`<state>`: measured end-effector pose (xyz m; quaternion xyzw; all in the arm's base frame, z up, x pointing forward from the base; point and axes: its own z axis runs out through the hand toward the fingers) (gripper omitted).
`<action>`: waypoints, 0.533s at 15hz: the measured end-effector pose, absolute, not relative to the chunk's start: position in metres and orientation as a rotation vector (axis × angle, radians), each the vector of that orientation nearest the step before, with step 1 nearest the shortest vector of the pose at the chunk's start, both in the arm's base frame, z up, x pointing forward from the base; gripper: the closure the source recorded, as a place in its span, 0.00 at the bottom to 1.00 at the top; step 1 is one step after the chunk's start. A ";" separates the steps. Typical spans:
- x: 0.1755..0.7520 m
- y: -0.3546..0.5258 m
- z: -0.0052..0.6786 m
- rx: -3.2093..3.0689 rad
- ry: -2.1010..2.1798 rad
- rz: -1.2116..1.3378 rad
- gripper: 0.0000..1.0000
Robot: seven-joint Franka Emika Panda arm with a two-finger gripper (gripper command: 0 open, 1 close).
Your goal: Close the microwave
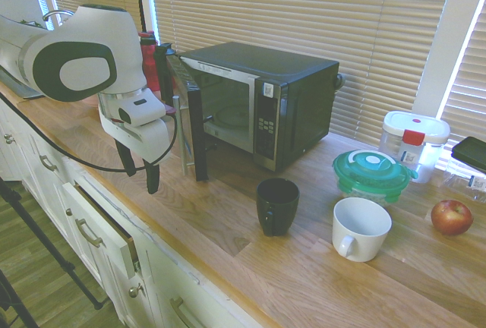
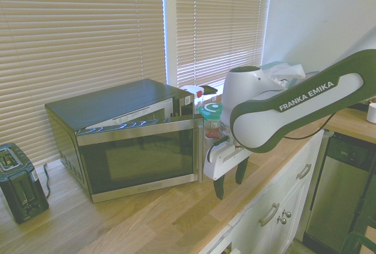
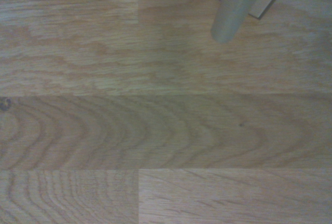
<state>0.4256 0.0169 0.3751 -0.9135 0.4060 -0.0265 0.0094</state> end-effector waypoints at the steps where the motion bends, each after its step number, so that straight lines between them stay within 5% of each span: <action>1: 0.425 0.017 0.374 -2.854 1.269 -0.077 0.00; 8: 0.442 0.046 0.415 -2.895 1.189 -0.212 0.00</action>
